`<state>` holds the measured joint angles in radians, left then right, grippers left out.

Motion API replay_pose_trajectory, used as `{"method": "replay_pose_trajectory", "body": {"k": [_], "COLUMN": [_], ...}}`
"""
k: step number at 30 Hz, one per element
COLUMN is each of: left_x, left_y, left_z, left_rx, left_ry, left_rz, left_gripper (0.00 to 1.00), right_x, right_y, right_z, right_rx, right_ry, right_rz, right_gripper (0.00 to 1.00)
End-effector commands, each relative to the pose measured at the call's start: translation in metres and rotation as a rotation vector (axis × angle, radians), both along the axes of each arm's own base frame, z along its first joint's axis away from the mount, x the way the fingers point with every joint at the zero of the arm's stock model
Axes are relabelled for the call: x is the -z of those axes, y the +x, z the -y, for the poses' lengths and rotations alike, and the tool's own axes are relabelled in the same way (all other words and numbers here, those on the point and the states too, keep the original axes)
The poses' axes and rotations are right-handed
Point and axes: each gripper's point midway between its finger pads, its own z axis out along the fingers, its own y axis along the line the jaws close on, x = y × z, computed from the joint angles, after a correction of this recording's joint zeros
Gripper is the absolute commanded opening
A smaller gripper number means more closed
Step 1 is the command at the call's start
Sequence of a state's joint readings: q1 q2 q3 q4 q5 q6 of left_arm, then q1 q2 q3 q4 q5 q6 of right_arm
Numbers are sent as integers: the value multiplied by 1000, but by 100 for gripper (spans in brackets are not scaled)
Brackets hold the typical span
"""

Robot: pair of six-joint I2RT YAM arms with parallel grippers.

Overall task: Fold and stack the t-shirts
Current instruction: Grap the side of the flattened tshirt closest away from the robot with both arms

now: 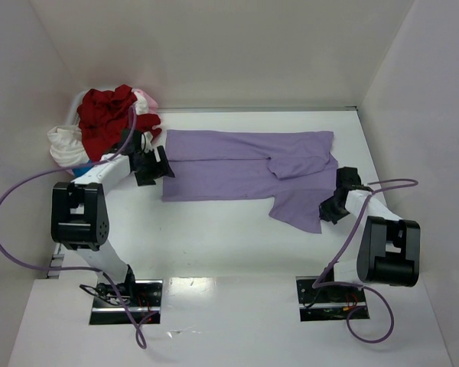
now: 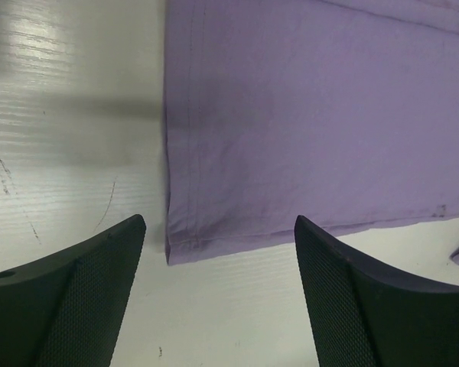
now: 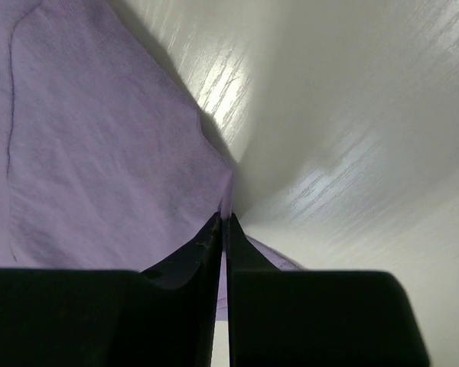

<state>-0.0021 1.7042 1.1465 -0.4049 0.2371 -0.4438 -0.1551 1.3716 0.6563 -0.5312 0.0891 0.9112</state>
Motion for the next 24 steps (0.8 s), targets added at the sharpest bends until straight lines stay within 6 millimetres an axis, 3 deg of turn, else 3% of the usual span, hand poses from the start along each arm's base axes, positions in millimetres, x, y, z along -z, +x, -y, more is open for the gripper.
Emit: {"method": "replay_pose_trajectory", "body": {"k": [1, 7, 13, 24], "left_x": [9, 26, 36, 45], "left_y": [-4, -15, -29, -39], "left_z": [1, 9, 3, 9], "left_rx": [32, 50, 37, 59], "left_ry": [-10, 54, 102, 106], "left_rz": [-22, -86, -139, -184], "left_gripper": [85, 84, 82, 69], "right_x": [-10, -20, -26, -25], "right_y": [17, 27, 38, 42], "right_z": [3, 1, -1, -2], "right_rx": [0, -17, -35, -39], "right_ry": [-13, -3, 6, 18], "right_rz": [70, 121, 152, 153], "right_gripper": [8, 8, 8, 10]}}
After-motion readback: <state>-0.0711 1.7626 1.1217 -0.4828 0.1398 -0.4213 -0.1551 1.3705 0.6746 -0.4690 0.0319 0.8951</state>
